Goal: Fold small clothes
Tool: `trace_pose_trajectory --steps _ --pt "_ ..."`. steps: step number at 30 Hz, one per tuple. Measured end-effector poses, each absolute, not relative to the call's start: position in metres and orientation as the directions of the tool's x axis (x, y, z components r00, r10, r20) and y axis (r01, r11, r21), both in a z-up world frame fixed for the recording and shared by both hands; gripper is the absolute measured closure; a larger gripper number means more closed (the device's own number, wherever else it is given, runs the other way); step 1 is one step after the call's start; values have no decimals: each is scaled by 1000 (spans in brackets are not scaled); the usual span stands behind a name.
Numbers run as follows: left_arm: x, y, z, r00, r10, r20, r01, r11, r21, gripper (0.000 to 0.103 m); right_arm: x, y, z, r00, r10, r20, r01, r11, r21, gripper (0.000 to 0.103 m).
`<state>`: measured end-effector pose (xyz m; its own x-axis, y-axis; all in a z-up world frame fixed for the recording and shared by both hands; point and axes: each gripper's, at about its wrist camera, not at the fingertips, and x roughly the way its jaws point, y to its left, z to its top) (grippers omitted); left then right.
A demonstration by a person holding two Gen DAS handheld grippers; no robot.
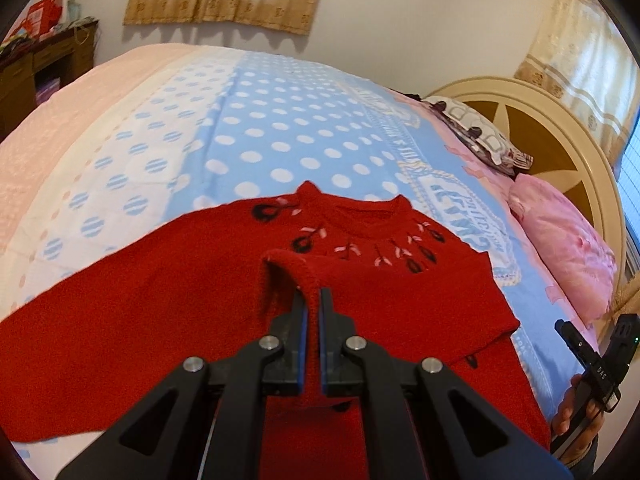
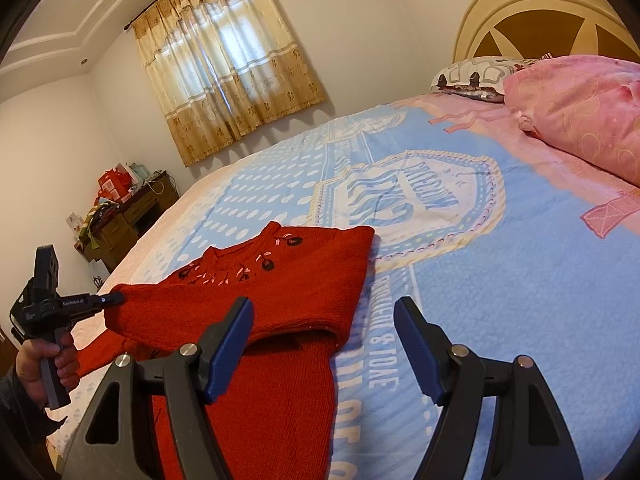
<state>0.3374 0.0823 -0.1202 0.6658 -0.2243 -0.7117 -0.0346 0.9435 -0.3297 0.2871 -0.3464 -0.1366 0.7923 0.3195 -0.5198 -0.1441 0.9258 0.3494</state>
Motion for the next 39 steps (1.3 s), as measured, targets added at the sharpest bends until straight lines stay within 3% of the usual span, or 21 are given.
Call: trace_pose_trajectory --steps 27,32,39 --pt "323 117 -179 592 -151 -791 -173 935 -308 98 291 -344 -143 771 323 -548 -142 927 347 29" --pt "311 120 -167 625 -165 -763 -154 932 -328 98 292 -344 -144 769 320 -554 -140 929 342 29" --pt "313 118 -181 596 -127 -793 -160 949 -272 97 294 -344 -147 760 309 -572 -129 934 333 29"
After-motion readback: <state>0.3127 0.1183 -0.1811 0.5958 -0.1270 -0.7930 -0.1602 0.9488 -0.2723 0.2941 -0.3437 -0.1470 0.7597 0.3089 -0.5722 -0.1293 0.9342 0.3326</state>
